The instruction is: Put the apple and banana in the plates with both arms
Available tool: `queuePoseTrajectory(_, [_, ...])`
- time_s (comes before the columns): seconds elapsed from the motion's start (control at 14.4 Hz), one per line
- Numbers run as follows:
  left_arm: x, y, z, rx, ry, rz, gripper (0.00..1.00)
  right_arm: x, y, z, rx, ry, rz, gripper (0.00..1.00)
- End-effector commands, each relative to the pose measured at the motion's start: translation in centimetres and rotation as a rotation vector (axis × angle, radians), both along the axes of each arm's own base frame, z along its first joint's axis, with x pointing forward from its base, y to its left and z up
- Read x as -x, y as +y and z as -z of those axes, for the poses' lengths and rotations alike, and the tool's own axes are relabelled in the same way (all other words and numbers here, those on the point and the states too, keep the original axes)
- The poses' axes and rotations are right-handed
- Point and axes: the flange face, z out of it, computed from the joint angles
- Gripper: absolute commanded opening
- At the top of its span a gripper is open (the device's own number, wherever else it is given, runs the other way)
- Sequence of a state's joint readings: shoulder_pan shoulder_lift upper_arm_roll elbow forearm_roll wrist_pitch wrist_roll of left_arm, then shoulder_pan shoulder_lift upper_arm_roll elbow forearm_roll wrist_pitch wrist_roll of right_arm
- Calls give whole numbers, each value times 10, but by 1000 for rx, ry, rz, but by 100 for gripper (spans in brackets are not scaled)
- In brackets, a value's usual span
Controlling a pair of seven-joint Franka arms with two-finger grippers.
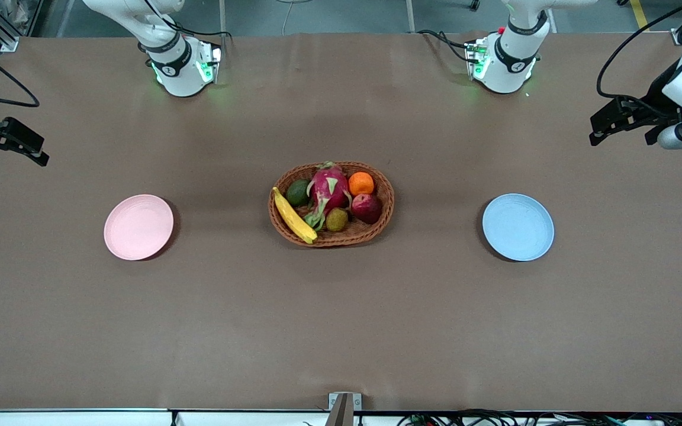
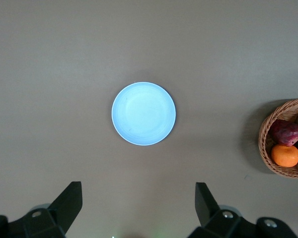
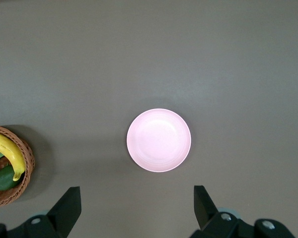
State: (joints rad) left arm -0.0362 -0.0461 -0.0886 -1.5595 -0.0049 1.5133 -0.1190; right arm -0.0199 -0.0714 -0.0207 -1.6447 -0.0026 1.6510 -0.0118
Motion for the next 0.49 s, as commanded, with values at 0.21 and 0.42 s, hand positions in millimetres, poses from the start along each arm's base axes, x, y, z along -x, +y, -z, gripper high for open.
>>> queuePoseTrajectory(0.21, [0,10,-6,3,-9,-9,100,3,2,-3,-9,-12,-12,100])
queuePoseTrajectory(0.42, [-7,6,7,3,17,-2,100,3,2,-3,-9,-12,-12,100])
